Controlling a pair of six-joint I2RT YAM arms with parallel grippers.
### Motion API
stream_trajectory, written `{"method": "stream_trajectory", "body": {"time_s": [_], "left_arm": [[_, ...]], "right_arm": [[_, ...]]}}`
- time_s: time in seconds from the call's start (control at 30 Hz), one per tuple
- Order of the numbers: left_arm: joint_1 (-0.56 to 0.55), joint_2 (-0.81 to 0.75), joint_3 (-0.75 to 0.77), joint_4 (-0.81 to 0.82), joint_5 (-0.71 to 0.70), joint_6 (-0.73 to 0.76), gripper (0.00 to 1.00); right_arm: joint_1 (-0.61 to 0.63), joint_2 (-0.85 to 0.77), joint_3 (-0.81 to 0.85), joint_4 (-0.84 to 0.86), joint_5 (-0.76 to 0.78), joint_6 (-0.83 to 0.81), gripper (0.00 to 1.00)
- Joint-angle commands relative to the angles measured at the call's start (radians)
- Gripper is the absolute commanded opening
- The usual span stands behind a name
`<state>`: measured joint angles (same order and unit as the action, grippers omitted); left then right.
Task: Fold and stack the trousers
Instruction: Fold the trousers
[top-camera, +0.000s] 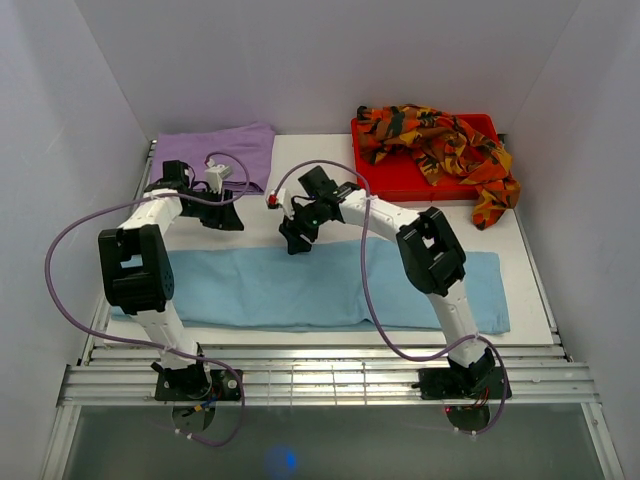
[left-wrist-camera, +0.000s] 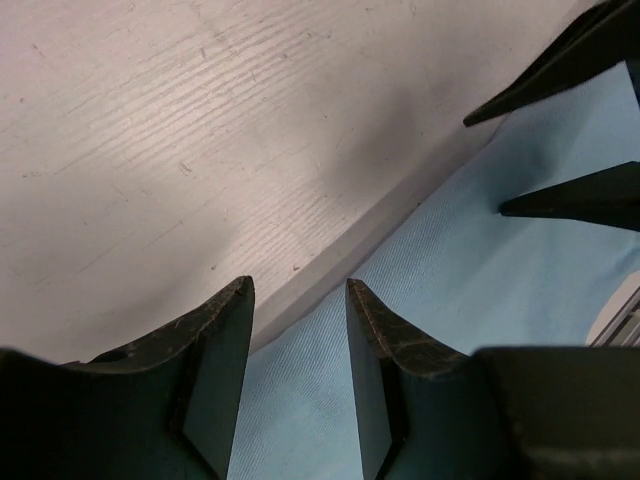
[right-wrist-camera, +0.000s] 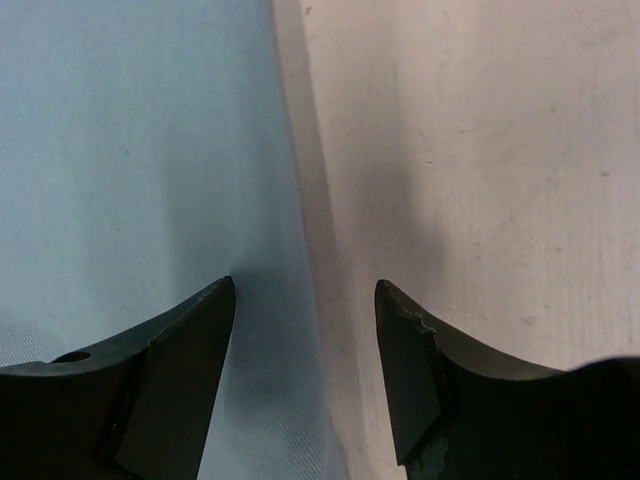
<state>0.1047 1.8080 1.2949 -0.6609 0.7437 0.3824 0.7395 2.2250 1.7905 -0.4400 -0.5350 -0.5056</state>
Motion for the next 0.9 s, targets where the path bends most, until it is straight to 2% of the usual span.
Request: {"method": "stream_trajectory", "body": {"time_s": [0.0, 0.1, 0.13, 0.2, 0.23, 0.27, 0.3, 0.33, 0.43, 0.47, 0.5, 0.57, 0.67, 0.87], "left_arm": [[0.013, 0.005, 0.044, 0.001, 0.051, -0.056, 0.53], [0.02, 0.017, 0.052, -0.003, 0.063, -0.074, 0.53], [0.02, 0.022, 0.053, -0.005, 0.071, -0.079, 0.53], [0.02, 0.027, 0.055, -0.011, 0.075, -0.096, 0.53], [0.02, 0.033, 0.058, -0.02, 0.094, -0.094, 0.53], [0.02, 0.034, 0.057, -0.023, 0.1, -0.102, 0.53], [0.021, 0.037, 0.055, -0.032, 0.102, -0.103, 0.54], [0.021, 0.037, 0.055, -0.039, 0.105, -0.102, 0.54], [0.02, 0.04, 0.052, -0.055, 0.125, -0.097, 0.58], [0.02, 0.04, 0.049, -0.055, 0.128, -0.096, 0.59], [0.02, 0.042, 0.047, -0.055, 0.129, -0.094, 0.6], [0.02, 0.043, 0.043, -0.051, 0.126, -0.097, 0.61], [0.015, 0.04, 0.029, -0.045, 0.118, -0.085, 0.63], [-0.04, 0.06, 0.001, -0.068, 0.079, -0.02, 0.64]], "right_arm": [[0.024, -0.008, 0.006, -0.06, -0.088, -0.083, 0.63], [0.047, -0.01, -0.035, -0.081, -0.103, -0.132, 0.53], [0.06, -0.013, -0.054, -0.08, -0.103, -0.142, 0.44], [0.069, -0.027, -0.069, -0.072, -0.091, -0.154, 0.33], [0.08, -0.036, -0.094, -0.033, -0.077, -0.155, 0.16], [0.084, -0.071, -0.117, 0.001, -0.06, -0.152, 0.08], [0.092, -0.094, -0.15, 0.048, 0.004, -0.146, 0.08], [0.113, -0.126, -0.195, 0.175, 0.045, -0.142, 0.08], [0.181, -0.261, -0.429, 0.401, 0.245, -0.212, 0.08], [0.201, -0.324, -0.56, 0.575, 0.297, -0.24, 0.08], [0.224, -0.347, -0.624, 0.662, 0.411, -0.264, 0.08], [0.282, -0.389, -0.721, 0.85, 0.512, -0.324, 0.08], [0.328, -0.39, -0.821, 0.979, 0.662, -0.399, 0.08], [0.377, -0.294, -0.944, 1.257, 0.819, -0.582, 0.08]]}}
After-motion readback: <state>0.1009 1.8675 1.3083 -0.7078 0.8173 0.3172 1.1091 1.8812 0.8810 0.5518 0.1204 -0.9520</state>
